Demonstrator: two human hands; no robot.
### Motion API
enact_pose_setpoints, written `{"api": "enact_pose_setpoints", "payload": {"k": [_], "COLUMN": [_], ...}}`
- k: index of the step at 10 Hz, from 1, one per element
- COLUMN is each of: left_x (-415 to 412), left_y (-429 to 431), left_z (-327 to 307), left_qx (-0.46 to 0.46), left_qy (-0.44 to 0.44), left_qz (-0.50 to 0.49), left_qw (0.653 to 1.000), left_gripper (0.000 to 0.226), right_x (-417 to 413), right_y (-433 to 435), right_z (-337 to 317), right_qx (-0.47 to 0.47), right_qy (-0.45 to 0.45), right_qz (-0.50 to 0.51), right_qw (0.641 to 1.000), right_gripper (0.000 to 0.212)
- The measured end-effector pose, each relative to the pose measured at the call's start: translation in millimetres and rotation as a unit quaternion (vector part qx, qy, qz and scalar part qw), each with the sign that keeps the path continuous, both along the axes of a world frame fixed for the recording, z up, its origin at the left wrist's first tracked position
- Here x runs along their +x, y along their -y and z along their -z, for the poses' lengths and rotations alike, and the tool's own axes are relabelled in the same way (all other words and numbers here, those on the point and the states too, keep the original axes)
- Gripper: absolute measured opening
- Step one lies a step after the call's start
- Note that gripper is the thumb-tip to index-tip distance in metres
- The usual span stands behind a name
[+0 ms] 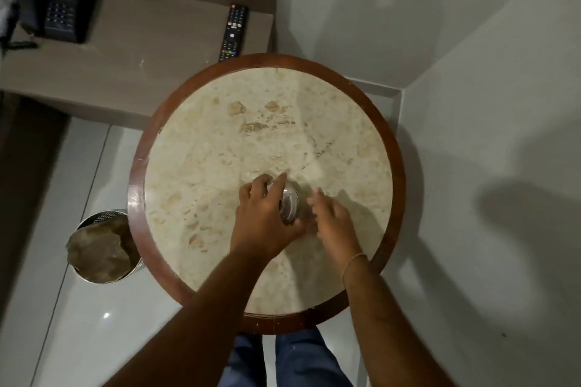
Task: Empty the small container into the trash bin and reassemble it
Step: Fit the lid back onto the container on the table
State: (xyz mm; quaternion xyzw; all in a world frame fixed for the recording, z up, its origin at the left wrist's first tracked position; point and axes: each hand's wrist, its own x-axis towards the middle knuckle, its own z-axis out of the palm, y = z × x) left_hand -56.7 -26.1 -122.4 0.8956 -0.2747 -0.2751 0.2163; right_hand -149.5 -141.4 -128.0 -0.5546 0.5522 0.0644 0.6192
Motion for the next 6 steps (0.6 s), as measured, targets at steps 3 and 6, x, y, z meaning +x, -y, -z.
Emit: {"api": "enact_pose_setpoints", "payload": {"k": [3, 6], "left_x": [0.8, -9.0], "left_y": [24.1, 14.5], "left_z": [33.1, 11.7], "left_qx": [0.069, 0.13], "left_qy": [0.078, 0.096], "left_qz": [0.088, 0.111], "left_qw": [0.991, 0.981], "left_gripper": [0.097, 0.121], "right_x": [-15.5, -14.3], "right_y": [30.0, 28.8], "right_z": [23.8, 8.8], "right_qx": [-0.119, -0.275], "right_qy": [0.03, 0.053], "right_qz": [-0.025, -0.166], "right_qw": [0.992, 0.946], "right_gripper": [0.035, 0.037]}}
